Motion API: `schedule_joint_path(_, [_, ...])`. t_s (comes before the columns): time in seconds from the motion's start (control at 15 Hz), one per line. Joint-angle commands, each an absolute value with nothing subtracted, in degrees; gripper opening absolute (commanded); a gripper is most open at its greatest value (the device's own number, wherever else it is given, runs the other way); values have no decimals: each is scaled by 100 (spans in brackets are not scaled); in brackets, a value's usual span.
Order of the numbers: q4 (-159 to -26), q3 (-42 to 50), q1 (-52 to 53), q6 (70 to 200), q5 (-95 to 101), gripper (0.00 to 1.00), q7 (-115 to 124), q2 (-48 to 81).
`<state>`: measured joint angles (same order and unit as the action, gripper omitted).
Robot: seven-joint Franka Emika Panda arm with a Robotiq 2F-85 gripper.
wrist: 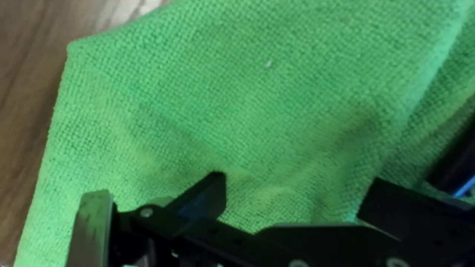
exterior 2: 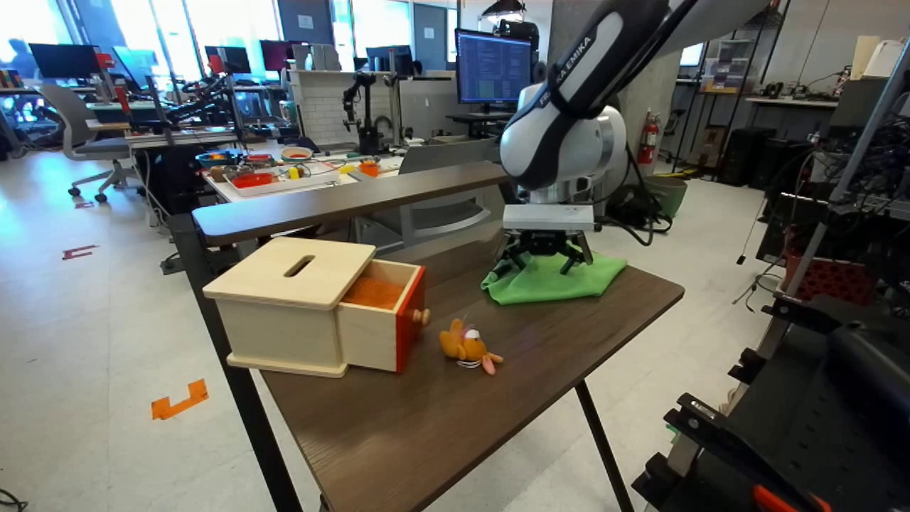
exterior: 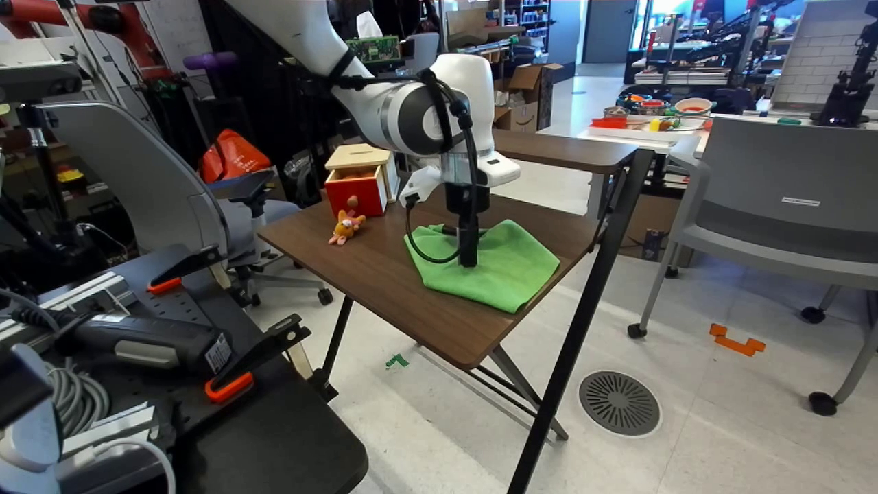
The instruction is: Move the green towel to the bottom right corner
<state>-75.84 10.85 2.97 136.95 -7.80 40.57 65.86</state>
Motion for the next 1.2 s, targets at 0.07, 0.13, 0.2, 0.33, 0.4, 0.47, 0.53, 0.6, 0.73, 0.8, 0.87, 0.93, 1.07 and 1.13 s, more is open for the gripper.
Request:
schedule_joint_path(0.07, [-9241, 1213, 197, 14266, -692, 100, 3756, 5803])
schedule_joint_path(0.13, [-9522, 1245, 189, 14358, -696, 100, 3700, 5659])
schedule_joint_path(0.2, [-9805, 1282, 194, 14457, -689, 100, 3640, 5530])
schedule_joint_path(0.33, [-10344, 1356, 207, 14621, -681, 100, 3521, 5269])
schedule_joint_path(0.4, [-10504, 1375, 195, 14656, -696, 100, 3466, 5174])
schedule_joint_path(0.47, [-10709, 1399, 189, 14686, -716, 100, 3423, 5005])
schedule_joint_path(0.53, [-10886, 1437, 197, 14731, -705, 100, 3370, 4840])
schedule_joint_path(0.6, [-11049, 1494, 213, 14750, -703, 100, 3355, 4630])
schedule_joint_path(0.73, [-11332, 1625, 263, 14846, -662, 100, 3338, 4190])
schedule_joint_path(0.8, [-11458, 1681, 281, 14843, -637, 100, 3326, 3949])
schedule_joint_path(0.87, [-11600, 1733, 296, 14885, -610, 100, 3316, 3669])
schedule_joint_path(0.93, [-11793, 1779, 319, 14940, -571, 100, 3306, 3335])
schedule_joint_path(1.07, [-12084, 1754, 277, 14888, -504, 100, 3194, 2717])
schedule_joint_path(1.13, [-12288, 1712, 258, 14907, -462, 100, 3107, 2374])
